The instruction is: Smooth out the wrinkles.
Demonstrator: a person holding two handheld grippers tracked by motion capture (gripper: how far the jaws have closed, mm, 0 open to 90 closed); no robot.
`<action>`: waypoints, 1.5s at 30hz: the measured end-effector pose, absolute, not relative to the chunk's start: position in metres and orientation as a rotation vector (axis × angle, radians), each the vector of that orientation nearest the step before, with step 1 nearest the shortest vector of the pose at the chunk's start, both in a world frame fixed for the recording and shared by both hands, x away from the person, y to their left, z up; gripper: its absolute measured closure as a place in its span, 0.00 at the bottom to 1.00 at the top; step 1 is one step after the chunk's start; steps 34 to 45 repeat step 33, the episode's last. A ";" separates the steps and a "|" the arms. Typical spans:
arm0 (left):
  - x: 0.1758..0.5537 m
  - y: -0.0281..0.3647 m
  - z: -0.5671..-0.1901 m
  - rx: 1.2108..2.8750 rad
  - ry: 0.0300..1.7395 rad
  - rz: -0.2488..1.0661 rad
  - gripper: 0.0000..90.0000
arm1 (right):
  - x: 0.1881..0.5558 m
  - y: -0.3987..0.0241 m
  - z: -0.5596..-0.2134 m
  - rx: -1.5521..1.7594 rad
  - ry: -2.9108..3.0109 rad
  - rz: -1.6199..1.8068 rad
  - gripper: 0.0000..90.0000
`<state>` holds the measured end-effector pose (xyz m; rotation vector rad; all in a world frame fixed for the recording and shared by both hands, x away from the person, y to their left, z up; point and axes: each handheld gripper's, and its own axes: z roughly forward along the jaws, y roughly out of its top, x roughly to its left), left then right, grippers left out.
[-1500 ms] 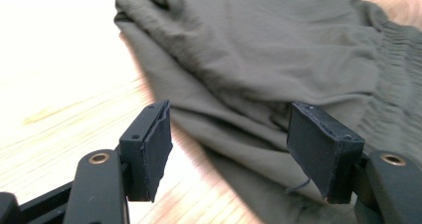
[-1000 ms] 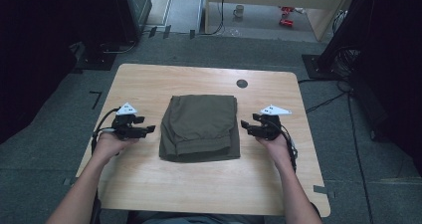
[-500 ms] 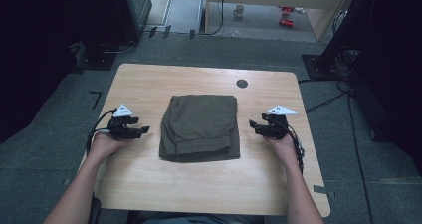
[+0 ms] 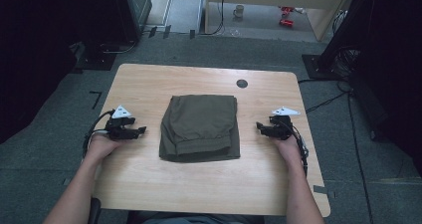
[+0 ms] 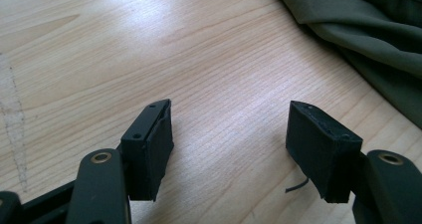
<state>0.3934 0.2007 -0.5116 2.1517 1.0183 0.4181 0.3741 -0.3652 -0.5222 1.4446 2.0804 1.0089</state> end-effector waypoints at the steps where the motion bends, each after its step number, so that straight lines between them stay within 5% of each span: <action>1: 0.393 0.201 -0.512 2.150 1.016 0.422 0.38 | 0.374 -0.365 -0.523 1.430 2.082 1.011 0.37; 9: 0.392 0.201 -0.517 2.114 1.027 0.454 0.28 | 0.375 -0.361 -0.524 1.411 2.102 0.973 0.25; 45: 0.392 0.199 -0.517 2.106 1.056 0.464 0.26 | 0.375 -0.356 -0.524 1.417 2.106 0.959 0.19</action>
